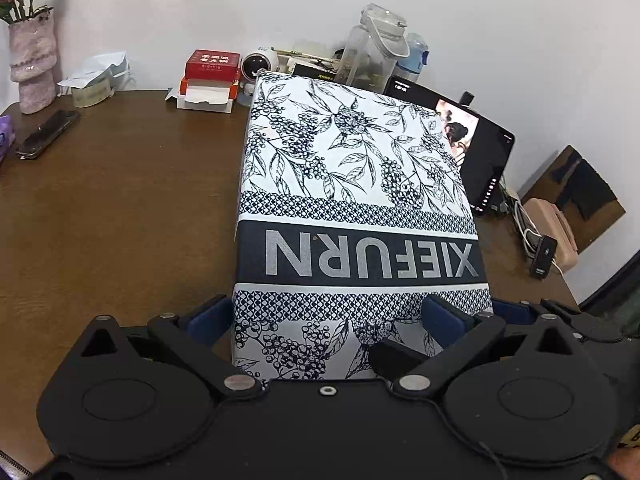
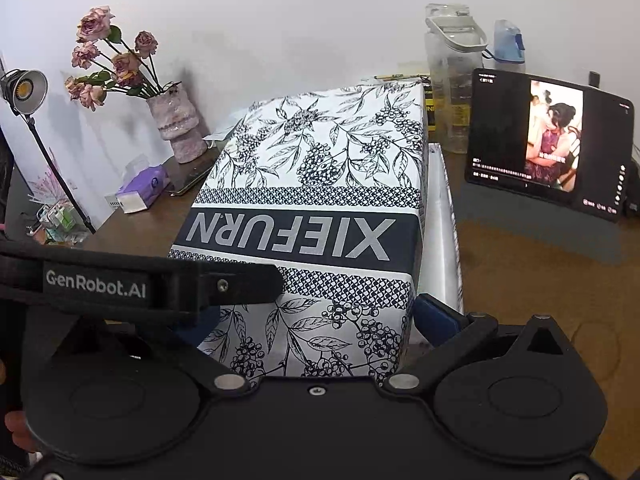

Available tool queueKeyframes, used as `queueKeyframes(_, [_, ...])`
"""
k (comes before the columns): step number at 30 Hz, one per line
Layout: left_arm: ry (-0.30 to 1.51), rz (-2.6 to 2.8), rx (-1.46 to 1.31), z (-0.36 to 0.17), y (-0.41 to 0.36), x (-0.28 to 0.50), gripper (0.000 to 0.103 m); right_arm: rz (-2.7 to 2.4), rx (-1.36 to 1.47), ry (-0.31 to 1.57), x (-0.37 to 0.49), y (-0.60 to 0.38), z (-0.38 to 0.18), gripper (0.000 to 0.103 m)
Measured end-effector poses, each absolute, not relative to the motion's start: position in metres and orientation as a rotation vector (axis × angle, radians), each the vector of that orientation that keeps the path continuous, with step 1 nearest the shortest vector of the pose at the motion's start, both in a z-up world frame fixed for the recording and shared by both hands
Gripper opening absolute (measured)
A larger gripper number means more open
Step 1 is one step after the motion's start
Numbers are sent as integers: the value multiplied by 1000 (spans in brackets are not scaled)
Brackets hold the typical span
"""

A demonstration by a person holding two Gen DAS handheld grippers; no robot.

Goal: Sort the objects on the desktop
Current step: 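Lower the lid onto the open floral box with both grippers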

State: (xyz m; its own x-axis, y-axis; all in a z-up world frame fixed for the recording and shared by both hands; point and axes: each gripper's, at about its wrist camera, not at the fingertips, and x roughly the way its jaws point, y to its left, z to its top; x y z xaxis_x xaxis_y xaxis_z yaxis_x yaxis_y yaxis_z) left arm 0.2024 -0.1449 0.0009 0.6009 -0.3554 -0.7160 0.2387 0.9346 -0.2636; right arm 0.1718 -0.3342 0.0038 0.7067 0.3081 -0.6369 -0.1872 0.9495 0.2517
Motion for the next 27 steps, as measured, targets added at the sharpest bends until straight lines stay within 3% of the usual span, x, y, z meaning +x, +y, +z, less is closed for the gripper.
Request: queueKeyframes(27, [953,-240,-172,-27,-187,310,101,337,184,824,286,-377,-26,103])
